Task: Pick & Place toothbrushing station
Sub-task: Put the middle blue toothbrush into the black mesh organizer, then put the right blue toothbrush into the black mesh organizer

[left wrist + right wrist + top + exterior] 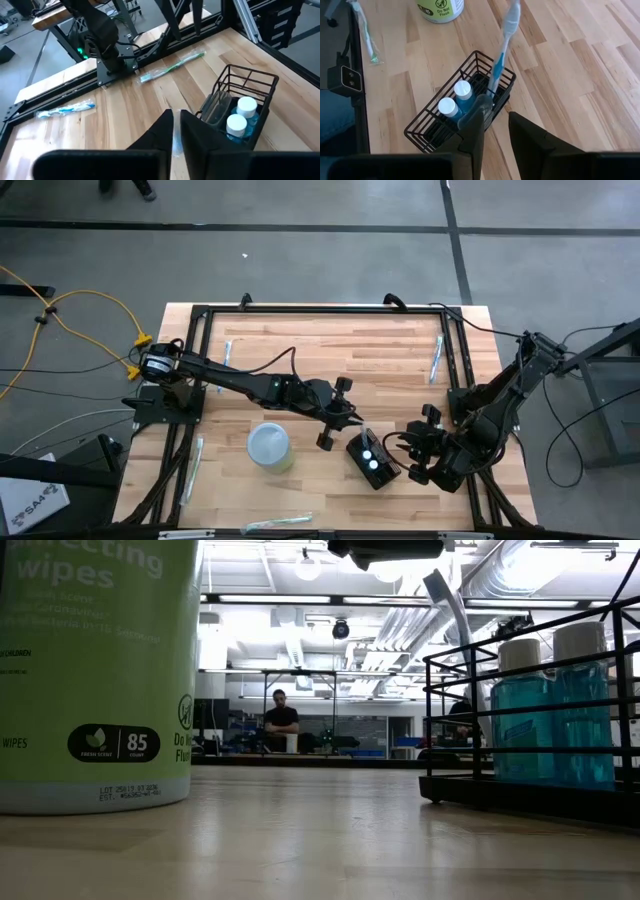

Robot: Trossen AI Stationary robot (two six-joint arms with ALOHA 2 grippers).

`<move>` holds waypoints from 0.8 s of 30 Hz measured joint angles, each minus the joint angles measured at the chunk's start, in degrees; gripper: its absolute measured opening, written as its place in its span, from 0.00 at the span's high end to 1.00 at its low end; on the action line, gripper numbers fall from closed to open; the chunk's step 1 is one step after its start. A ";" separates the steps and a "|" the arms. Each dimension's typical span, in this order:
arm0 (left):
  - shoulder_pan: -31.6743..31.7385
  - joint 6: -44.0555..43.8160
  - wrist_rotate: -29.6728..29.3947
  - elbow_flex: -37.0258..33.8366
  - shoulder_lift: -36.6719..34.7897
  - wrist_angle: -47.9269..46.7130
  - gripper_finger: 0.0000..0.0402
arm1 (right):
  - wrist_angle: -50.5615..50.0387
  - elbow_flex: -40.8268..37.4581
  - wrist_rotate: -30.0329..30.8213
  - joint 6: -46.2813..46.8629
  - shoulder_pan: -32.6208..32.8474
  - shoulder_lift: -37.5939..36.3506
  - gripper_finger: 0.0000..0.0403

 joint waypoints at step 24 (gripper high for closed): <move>-3.69 -0.38 -10.98 0.02 -1.61 3.32 0.81 | -0.01 0.00 0.05 0.27 0.00 -0.01 0.80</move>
